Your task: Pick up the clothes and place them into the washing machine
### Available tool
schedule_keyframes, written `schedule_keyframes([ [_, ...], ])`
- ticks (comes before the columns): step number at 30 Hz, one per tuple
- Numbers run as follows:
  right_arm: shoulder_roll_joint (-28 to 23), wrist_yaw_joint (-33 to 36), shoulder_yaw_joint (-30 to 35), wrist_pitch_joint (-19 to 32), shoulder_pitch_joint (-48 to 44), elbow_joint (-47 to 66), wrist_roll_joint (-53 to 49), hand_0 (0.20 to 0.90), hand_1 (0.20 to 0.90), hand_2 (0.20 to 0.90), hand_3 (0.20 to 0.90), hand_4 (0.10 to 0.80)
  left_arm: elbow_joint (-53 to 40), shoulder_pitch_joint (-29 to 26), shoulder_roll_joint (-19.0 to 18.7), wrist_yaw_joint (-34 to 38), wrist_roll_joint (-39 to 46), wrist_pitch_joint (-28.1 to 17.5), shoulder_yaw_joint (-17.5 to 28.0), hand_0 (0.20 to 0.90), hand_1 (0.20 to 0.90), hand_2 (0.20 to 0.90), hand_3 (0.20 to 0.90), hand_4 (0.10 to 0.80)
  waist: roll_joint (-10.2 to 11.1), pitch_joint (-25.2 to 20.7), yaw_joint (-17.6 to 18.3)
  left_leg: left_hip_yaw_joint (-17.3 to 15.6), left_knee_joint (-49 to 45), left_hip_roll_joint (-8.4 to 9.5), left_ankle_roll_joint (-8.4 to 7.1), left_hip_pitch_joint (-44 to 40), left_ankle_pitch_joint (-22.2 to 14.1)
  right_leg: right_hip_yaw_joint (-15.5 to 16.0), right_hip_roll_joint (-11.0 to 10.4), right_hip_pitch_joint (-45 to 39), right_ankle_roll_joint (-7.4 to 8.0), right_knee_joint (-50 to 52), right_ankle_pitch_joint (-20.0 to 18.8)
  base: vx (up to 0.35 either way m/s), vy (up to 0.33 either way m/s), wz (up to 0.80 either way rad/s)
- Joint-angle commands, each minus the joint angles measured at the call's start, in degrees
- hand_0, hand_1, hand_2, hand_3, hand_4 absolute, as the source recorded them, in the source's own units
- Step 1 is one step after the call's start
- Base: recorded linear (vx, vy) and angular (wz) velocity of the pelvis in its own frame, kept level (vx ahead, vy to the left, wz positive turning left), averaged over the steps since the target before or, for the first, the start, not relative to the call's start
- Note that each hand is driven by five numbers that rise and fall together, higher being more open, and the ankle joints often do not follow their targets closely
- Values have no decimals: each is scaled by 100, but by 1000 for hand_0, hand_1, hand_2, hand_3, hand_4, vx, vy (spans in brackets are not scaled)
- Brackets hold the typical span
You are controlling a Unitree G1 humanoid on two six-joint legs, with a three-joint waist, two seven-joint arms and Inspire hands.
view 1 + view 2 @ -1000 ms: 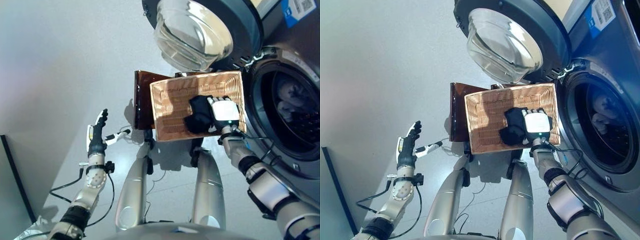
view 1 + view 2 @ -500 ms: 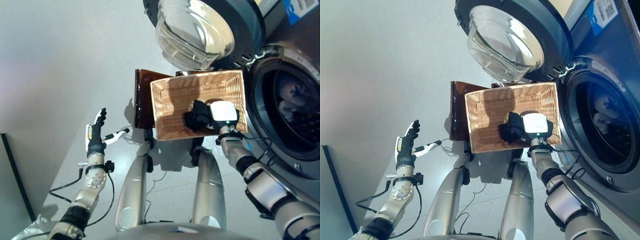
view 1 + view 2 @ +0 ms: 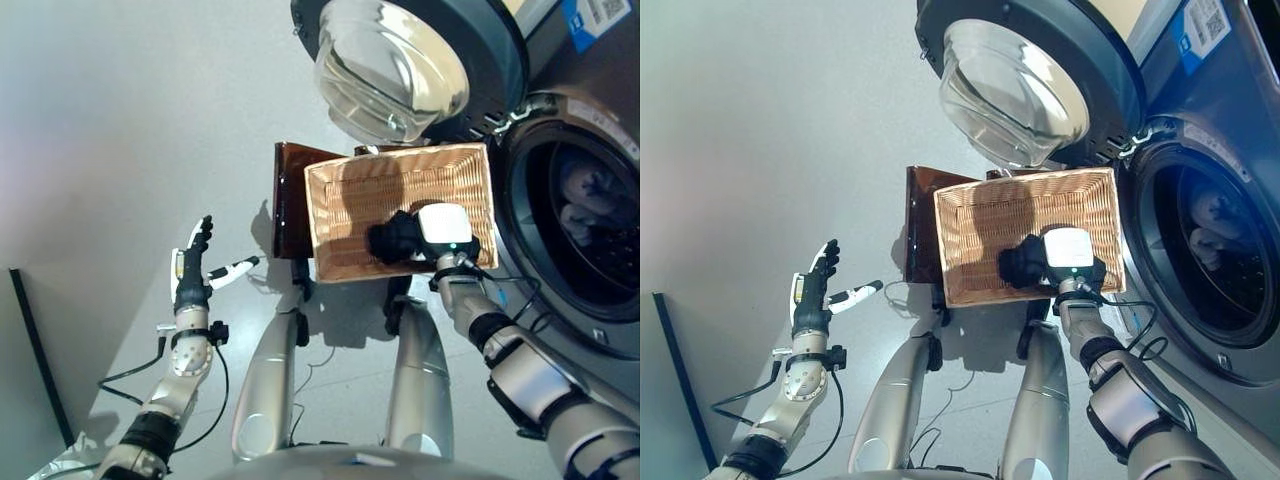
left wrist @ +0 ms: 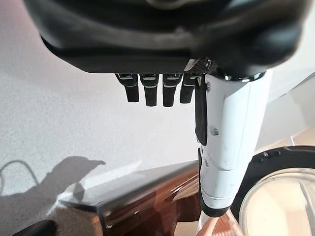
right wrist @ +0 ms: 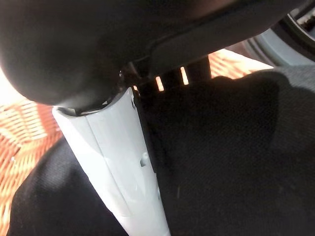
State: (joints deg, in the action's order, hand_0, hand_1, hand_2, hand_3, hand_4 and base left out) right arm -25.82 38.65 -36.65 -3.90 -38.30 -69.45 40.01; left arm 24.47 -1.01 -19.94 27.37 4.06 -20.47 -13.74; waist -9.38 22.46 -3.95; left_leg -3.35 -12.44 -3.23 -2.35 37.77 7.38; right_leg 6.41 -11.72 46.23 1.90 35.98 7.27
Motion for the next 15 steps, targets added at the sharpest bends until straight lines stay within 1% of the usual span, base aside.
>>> schedule_keyframes([
  [1,-244,350,151,-3,-138,126,-256,200,200,200,200,300,-467,232,-77,92,18,-404,255,900,900,900,900,800,-117,-350,114,-91,-145,189,69,-112,-496,15,220,-699,141,-1257,-608,74,23,-12],
  [2,-246,349,154,-3,-136,129,-256,200,200,200,200,300,-467,232,-78,92,18,-404,253,900,900,900,900,800,-119,-339,114,-91,-137,189,69,-130,-494,16,222,-717,141,-1266,-612,86,13,-15],
  [5,-250,340,380,80,55,329,-424,200,200,200,200,300,-275,211,8,35,72,-358,164,900,900,900,900,800,-96,-428,143,-106,136,199,67,-602,-457,17,221,-1165,198,-1536,-677,99,3,-17],
  [7,-249,323,595,161,241,550,-596,200,200,200,200,300,-134,216,79,8,81,-311,104,900,900,900,900,800,-50,-501,189,-130,330,199,53,-940,-427,35,228,-1523,244,-1794,-746,117,1,-11],
  [11,-211,226,995,350,634,1047,-955,200,200,200,200,300,86,260,190,-81,179,-256,127,900,900,900,900,800,44,-721,263,-222,658,190,34,-1493,-363,18,255,-2128,330,-2360,-916,109,-10,-12],
  [12,-188,250,1195,442,776,1188,-1151,200,200,200,200,300,98,289,207,-85,180,-248,133,900,900,900,900,800,87,-775,282,-252,715,193,28,-1613,-362,6,270,-2275,344,-2486,-950,183,-38,-14],
  [13,-37,178,1504,649,1062,1272,-1572,200,200,200,200,300,343,289,276,-151,219,-230,146,900,900,900,900,800,170,-911,332,-300,812,189,5,-1892,-394,-10,277,-2631,391,-2772,-999,190,-45,-12],
  [15,80,61,1758,903,1390,1539,-1999,200,200,200,200,300,395,329,291,-204,213,-212,184,900,900,900,900,800,248,-1048,362,-356,895,165,-17,-2145,-408,-43,273,-2903,417,-3031,-1077,175,-43,-12],
])
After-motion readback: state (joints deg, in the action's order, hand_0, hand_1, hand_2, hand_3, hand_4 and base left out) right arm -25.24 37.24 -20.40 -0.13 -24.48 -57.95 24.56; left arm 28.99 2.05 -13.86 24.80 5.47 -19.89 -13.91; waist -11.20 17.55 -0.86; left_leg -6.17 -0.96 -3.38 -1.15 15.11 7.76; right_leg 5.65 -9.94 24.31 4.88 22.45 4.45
